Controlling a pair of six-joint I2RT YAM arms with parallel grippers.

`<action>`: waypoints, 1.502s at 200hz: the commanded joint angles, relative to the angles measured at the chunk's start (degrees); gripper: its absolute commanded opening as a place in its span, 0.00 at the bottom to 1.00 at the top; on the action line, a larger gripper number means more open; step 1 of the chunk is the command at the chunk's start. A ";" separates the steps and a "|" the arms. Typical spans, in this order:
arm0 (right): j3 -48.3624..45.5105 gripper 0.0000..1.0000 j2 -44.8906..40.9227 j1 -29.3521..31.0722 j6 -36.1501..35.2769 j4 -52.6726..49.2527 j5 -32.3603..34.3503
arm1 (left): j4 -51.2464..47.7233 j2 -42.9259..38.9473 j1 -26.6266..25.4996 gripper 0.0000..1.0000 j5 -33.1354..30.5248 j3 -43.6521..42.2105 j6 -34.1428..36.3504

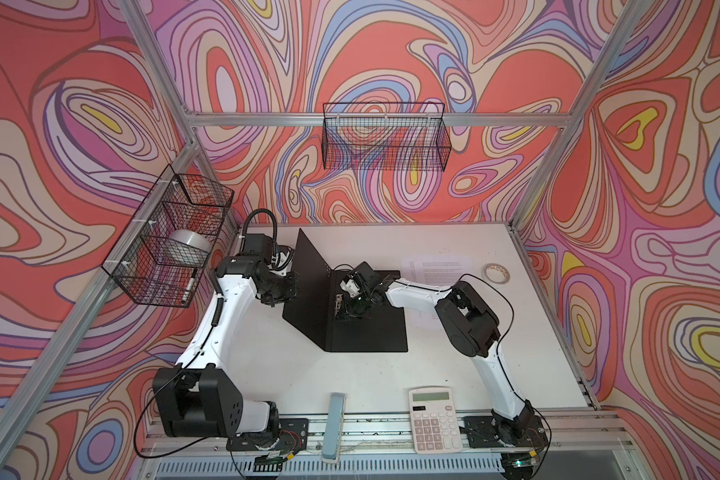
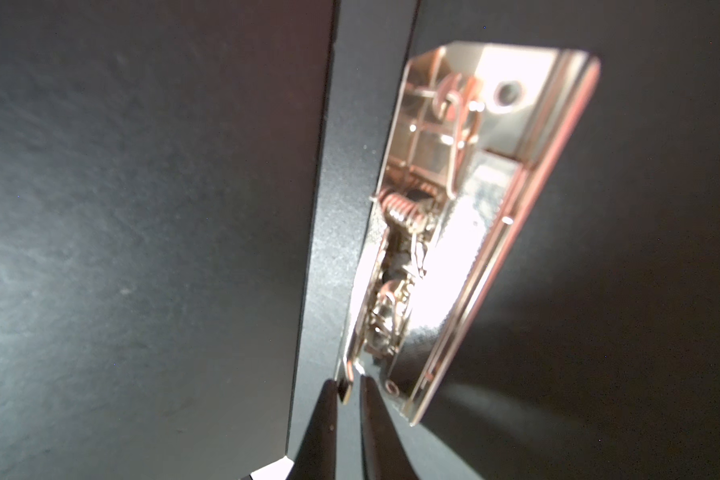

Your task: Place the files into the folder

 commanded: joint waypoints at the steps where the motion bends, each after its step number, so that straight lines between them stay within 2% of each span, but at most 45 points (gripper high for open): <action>1: 1.14 0.11 1.84 0.27 -0.16 -0.12 0.09 | 0.10 -1.00 0.42 0.00 1.30 0.03 -0.53; 119: 0.60 0.07 3.05 0.35 -0.09 -0.38 0.02 | 0.11 -0.95 0.85 0.00 1.69 0.34 -0.64; 171: 0.74 0.00 3.84 0.32 -0.45 -2.06 1.05 | -0.02 -0.99 1.13 0.00 1.93 0.73 -0.64; 300: 0.75 0.00 5.56 0.30 -1.94 -6.09 4.83 | -0.51 -1.69 1.81 0.00 1.94 1.48 -0.28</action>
